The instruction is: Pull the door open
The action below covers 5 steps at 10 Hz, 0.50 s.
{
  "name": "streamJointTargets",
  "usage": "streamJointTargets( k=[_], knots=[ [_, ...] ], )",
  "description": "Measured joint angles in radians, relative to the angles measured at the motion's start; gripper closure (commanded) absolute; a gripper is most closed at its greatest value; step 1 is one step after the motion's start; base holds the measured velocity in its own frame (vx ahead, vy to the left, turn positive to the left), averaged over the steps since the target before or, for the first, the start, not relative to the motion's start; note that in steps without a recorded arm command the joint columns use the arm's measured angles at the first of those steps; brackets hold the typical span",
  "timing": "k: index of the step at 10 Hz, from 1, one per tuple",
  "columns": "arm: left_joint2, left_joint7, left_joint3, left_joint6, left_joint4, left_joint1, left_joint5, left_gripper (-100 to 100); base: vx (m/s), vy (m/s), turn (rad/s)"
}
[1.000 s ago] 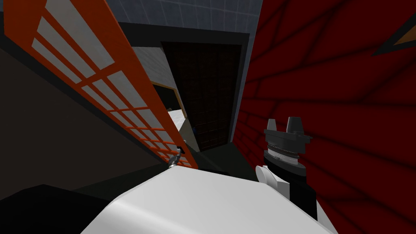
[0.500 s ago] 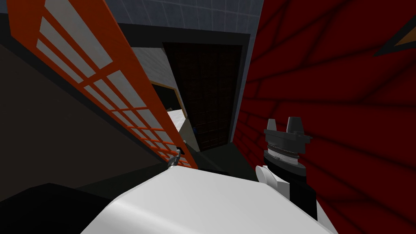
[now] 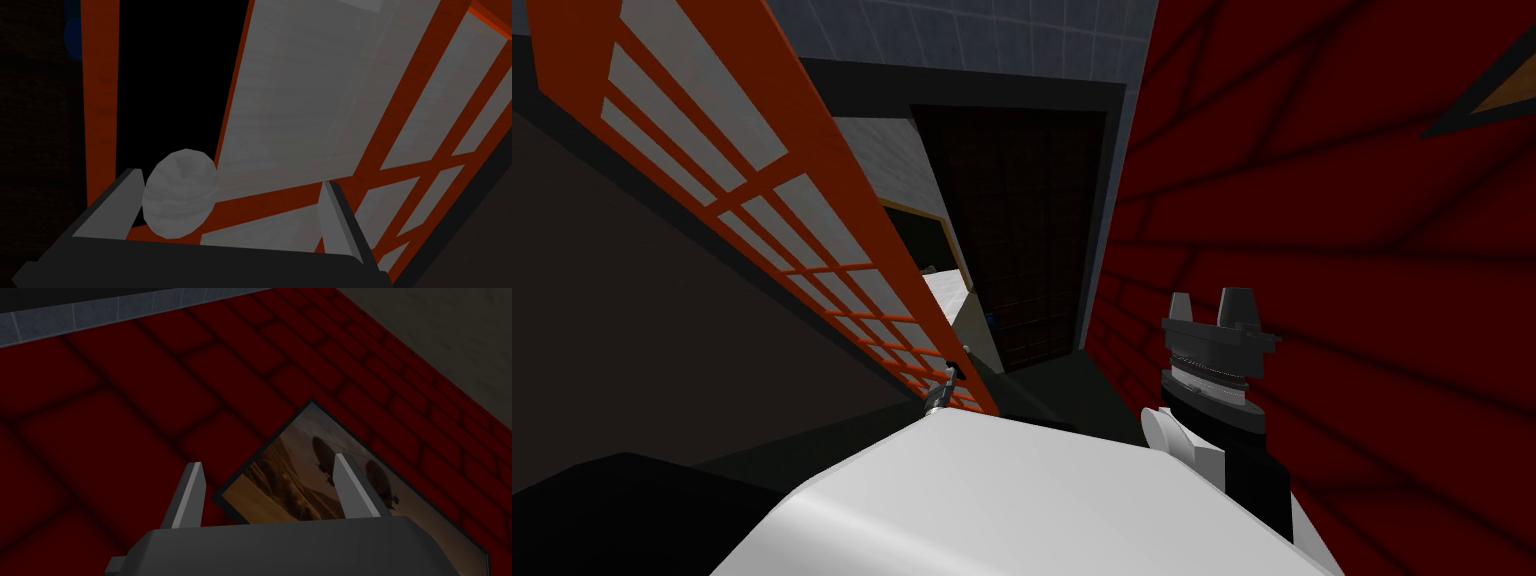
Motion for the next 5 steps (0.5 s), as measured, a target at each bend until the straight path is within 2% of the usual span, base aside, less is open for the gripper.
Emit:
streamJointTargets(
  k=[1, 2, 3, 4, 5],
  knots=[
    [-0.008, -0.001, 0.0, 0.002, -0.017, 0.01, -0.001, 100, -0.019, 0.014, 0.012],
    [-0.007, -0.006, 0.002, -0.005, -0.003, 0.001, 0.0, 100, -0.002, -0.006, -0.024],
    [-0.009, -0.004, 0.0, -0.001, -0.017, 0.01, -0.001, 100, 0.02, -0.007, -0.004],
    [-0.028, 0.007, -0.01, 0.035, -0.094, 0.05, -0.007, 100, 0.001, 0.008, 0.019],
    [-0.022, 0.008, -0.009, 0.033, -0.073, 0.039, -0.005, 100, -0.013, -0.007, -0.011]
  ],
)
